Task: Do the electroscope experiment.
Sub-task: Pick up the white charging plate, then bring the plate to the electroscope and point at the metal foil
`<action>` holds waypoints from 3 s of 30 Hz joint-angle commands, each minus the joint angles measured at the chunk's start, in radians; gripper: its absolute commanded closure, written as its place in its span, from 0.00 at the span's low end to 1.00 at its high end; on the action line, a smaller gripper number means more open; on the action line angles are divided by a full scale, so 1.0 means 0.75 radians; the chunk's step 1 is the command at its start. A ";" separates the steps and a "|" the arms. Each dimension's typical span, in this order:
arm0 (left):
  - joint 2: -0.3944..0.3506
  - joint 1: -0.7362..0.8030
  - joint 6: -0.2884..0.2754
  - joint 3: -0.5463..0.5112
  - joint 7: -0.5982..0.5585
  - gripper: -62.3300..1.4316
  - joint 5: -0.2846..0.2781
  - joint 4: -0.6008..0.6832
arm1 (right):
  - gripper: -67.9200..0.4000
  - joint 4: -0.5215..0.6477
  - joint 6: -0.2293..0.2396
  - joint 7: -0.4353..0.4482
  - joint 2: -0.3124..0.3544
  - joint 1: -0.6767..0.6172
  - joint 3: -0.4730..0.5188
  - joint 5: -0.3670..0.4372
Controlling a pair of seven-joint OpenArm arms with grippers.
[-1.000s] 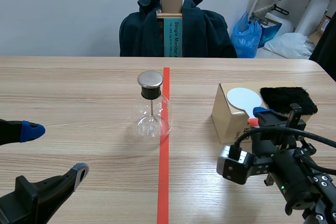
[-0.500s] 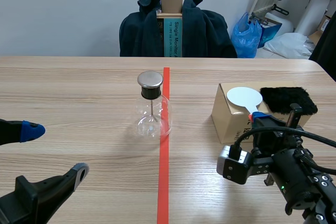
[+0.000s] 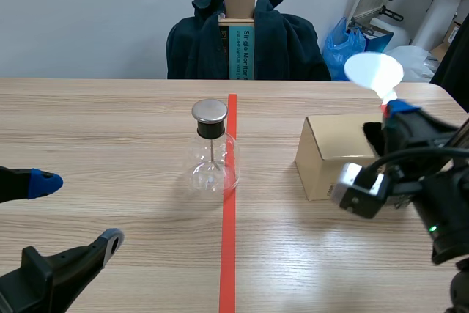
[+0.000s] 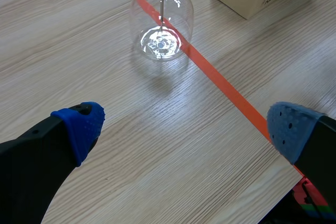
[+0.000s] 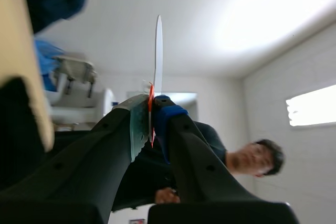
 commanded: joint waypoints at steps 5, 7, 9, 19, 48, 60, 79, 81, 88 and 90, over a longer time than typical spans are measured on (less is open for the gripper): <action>-0.081 -0.027 -0.001 0.002 -0.019 0.40 -0.011 0.021 | 0.98 0.268 -0.078 -0.080 0.085 0.016 0.159 0.052; -0.123 -0.051 -0.003 0.002 -0.017 0.55 -0.020 0.021 | 0.98 0.355 -0.078 -0.106 0.085 0.016 0.217 0.063; -0.161 -0.089 -0.007 0.003 -0.009 0.69 -0.025 0.019 | 0.98 0.448 -0.078 -0.124 0.085 0.016 0.272 0.081; -0.229 -0.405 -0.066 0.154 -0.025 0.93 -0.024 -0.222 | 0.98 0.828 -0.078 -0.132 0.085 0.016 0.480 0.251; 0.114 -1.193 0.004 0.955 -0.678 0.93 0.163 -1.303 | 0.98 0.737 0.247 0.133 0.073 0.073 0.355 0.374; 0.155 -1.205 0.128 0.963 -0.683 0.93 0.162 -1.326 | 0.98 0.229 0.304 0.325 -0.067 0.397 -0.027 0.349; 0.155 -1.204 0.130 0.961 -0.678 0.93 0.162 -1.325 | 0.98 -0.222 0.422 0.706 -0.166 0.481 -0.217 0.259; 0.155 -1.204 0.130 0.961 -0.678 0.93 0.162 -1.325 | 0.98 -0.236 0.439 0.729 -0.166 0.477 -0.217 0.258; 0.155 -1.204 0.130 0.961 -0.678 0.93 0.162 -1.325 | 0.98 -0.261 0.444 0.738 -0.165 0.466 -0.217 0.249; 0.155 -1.204 0.130 0.961 -0.678 0.93 0.162 -1.325 | 0.98 -0.261 0.444 0.738 -0.165 0.465 -0.217 0.249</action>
